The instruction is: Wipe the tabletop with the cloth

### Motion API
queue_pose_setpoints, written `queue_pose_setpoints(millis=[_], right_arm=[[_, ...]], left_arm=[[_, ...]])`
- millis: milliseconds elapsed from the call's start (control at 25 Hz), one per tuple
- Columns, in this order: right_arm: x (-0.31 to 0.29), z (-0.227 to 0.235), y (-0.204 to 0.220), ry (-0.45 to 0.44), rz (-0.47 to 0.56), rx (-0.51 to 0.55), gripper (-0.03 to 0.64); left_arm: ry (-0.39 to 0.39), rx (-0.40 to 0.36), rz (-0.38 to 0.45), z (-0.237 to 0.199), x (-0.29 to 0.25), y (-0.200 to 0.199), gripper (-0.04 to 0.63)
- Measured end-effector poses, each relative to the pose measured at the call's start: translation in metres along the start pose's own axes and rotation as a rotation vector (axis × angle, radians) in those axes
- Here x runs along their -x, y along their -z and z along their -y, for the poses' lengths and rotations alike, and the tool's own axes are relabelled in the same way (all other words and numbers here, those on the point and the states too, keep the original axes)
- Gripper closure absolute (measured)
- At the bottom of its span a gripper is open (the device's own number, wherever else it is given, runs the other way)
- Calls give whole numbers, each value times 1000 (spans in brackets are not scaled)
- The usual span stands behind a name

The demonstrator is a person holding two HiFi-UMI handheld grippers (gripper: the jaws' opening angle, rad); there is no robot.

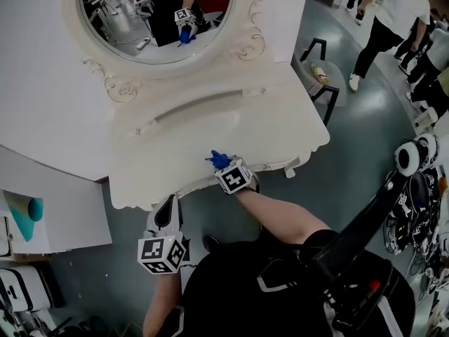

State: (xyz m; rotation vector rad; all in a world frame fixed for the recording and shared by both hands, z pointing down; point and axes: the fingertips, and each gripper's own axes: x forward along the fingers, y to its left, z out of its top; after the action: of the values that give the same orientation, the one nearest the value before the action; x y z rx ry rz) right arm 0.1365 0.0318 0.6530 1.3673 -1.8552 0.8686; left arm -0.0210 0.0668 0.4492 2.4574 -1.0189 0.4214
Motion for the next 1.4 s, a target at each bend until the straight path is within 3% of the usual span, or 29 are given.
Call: queue_pose_setpoints(millis=[440,1400], right_arm=[[33,78,32,64,6,-116,457],[113,235,90,189,32,-207,457]], left_arm=[[88,-45,-16,54,-42,-6,588],[204,-80,-31,163,-119,-19,588]])
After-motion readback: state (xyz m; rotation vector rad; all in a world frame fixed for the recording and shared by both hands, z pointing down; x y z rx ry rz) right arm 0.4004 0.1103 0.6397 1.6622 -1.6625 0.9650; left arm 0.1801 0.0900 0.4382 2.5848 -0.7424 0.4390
